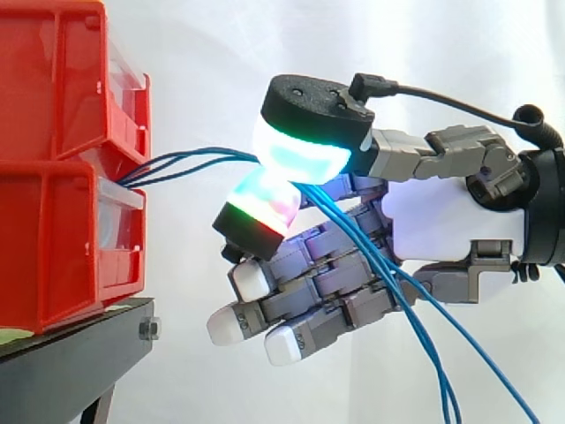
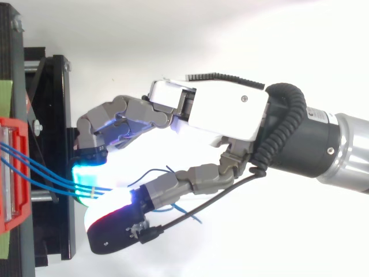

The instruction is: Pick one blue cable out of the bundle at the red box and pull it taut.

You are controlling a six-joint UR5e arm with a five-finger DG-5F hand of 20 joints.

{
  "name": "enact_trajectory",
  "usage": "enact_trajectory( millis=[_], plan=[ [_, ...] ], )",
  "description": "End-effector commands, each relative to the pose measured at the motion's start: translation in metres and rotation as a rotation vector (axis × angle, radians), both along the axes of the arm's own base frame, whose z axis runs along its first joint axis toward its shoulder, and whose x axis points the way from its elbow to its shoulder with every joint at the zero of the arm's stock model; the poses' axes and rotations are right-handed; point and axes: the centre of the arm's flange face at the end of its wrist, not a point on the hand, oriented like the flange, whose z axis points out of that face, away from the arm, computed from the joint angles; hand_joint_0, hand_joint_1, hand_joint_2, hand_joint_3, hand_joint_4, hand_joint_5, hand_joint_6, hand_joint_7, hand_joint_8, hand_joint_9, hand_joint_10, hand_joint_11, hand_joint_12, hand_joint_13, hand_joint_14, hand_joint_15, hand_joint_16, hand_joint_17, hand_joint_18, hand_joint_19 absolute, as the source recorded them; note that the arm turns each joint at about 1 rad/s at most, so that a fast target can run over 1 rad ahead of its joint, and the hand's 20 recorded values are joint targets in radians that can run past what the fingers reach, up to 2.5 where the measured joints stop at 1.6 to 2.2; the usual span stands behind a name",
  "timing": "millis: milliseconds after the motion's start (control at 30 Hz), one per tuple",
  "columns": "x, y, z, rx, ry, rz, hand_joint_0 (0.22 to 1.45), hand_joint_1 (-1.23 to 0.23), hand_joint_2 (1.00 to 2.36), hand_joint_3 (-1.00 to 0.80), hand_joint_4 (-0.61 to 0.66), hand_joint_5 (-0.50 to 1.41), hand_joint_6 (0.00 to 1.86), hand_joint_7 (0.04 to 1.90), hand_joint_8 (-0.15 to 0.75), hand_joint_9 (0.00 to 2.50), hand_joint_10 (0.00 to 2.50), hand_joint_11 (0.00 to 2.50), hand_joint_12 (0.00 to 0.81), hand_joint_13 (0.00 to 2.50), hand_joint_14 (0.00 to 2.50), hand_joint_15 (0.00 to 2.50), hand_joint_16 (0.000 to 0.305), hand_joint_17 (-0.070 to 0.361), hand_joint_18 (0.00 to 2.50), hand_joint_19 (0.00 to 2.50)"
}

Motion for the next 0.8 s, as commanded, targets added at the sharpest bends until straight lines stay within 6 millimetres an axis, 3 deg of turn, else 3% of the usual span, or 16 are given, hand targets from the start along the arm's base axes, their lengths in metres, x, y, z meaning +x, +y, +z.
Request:
enact_trajectory(
  millis=[0, 367, 767],
  plan=[
    [0.0000, 0.0004, 0.0000, 0.000, 0.000, 0.000, 0.74, -0.91, 1.01, -0.33, 0.21, -0.23, 0.87, 1.21, 0.362, 0.65, 0.02, 0.94, 0.432, 0.56, 0.01, 0.19, 0.058, 0.129, 0.68, 0.32],
    [0.0001, 0.0005, 0.0000, 0.001, -0.001, 0.001, 0.78, -0.92, 1.02, -0.30, 0.19, -0.25, 0.88, 1.17, 0.350, 0.62, 0.02, 0.93, 0.431, 0.55, 0.01, 0.19, 0.057, 0.129, 0.68, 0.32],
    [-0.0006, 0.0003, -0.0006, 0.002, 0.005, 0.000, 0.76, -0.97, 1.01, -0.44, 0.23, -0.26, 0.87, 1.19, 0.347, 0.58, 0.02, 0.92, 0.433, 0.54, 0.01, 0.18, 0.058, 0.132, 0.71, 0.30]
  ],
)
